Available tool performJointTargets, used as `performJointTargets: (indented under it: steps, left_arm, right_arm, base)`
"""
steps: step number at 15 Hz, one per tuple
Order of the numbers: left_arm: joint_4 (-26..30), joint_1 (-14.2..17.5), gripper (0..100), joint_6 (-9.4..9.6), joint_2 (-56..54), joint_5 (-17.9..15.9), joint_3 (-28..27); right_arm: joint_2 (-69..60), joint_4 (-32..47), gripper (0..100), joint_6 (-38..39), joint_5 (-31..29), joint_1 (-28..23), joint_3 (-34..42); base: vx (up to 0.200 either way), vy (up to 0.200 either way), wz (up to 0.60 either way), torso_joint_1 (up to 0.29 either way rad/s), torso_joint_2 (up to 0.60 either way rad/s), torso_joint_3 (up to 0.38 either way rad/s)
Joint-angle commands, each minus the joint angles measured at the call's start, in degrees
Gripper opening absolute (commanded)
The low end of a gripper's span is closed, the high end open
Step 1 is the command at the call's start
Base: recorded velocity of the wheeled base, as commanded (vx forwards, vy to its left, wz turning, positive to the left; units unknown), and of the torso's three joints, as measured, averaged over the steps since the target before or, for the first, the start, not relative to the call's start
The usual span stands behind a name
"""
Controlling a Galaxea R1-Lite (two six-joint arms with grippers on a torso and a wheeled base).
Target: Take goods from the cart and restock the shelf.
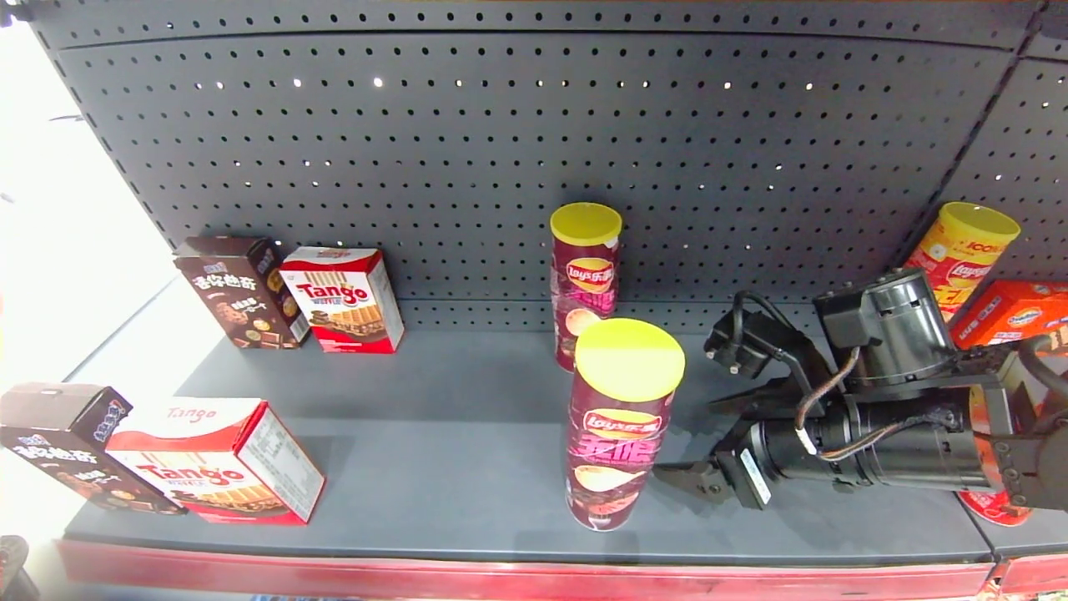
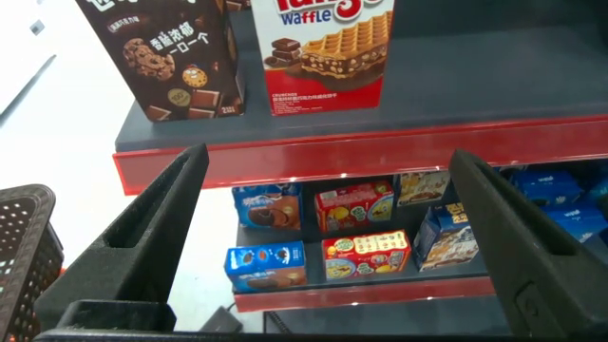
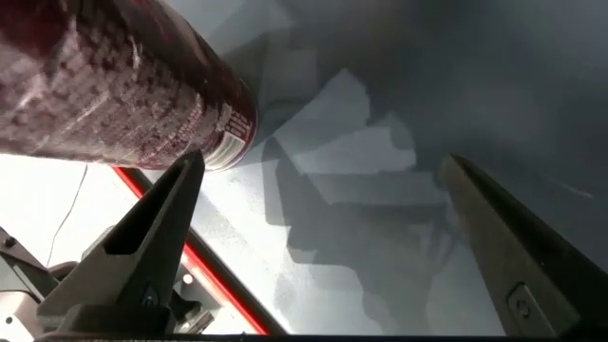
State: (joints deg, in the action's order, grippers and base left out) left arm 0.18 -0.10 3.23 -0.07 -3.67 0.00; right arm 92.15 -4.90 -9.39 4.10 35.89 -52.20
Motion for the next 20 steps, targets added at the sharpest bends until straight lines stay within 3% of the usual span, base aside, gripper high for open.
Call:
performJointTargets:
  steps: [1, 20]
  left_arm:
    - [0.0, 0.0, 100, 0.02, 0.1, 0.0, 0.0]
    - [0.0, 0.0, 100, 0.02, 0.1, 0.0, 0.0]
  right_arm:
    - [0.5, 0.0, 100, 0.0, 0.0, 0.1, -0.4]
    - [2.6, 0.0, 100, -0.1, 0.0, 0.8, -2.3]
  base:
    - [0.000, 0.000, 0.00, 0.000, 0.00, 0.000]
    - [0.000, 0.000, 0.00, 0.000, 0.00, 0.000]
